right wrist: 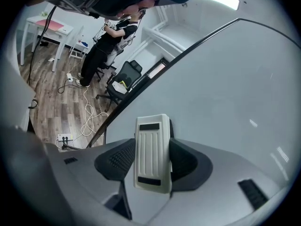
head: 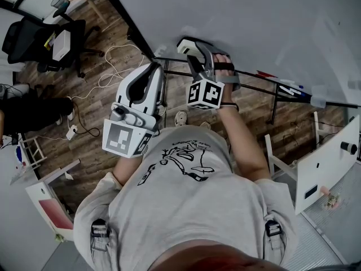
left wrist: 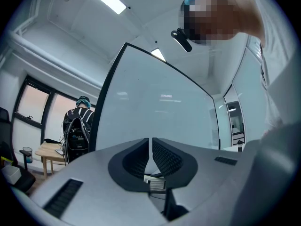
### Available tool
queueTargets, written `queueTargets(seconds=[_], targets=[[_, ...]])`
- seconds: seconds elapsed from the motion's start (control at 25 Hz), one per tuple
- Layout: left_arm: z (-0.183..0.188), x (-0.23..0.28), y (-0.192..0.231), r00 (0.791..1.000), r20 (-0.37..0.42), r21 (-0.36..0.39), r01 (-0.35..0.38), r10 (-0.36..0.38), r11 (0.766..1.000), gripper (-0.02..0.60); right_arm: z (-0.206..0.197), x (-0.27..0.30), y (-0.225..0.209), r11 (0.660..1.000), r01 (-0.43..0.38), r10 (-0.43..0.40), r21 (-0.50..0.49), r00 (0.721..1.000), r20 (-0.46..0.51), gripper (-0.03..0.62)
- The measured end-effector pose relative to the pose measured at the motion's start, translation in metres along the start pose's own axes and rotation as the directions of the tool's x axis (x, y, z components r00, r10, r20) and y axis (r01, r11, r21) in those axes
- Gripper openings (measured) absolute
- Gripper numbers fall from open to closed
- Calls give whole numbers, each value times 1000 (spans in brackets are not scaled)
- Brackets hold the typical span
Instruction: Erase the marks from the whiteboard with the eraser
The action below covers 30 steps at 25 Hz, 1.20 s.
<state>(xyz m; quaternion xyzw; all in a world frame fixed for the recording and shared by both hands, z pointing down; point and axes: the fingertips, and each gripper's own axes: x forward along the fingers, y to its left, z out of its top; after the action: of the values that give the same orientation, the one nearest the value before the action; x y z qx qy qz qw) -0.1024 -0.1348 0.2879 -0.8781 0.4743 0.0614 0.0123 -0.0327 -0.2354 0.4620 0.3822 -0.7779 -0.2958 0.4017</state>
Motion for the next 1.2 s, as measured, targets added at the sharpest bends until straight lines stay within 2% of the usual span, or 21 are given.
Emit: queueTargets(seconds=[0.4,0.76,1.04,1.2], targets=[[-2,4,-7,1000,-8,-2,12,-12,1000,38,2,-22,-13,996,12,-16,87,999,48,239],[-1,8,-17,1000,-8,-1,25,-25,1000,38,9,-58,-45,973,32,-61,230,991,118,239],[0,12,-22,1000,-4,1,27,-27,1000,38,12,-94,-77,927,34,-110,373,977,184,239],[2,14,-26,1000,2,4,30,-30,1000,38,13,-115,-96,883,18,-148,470,959,241,239]])
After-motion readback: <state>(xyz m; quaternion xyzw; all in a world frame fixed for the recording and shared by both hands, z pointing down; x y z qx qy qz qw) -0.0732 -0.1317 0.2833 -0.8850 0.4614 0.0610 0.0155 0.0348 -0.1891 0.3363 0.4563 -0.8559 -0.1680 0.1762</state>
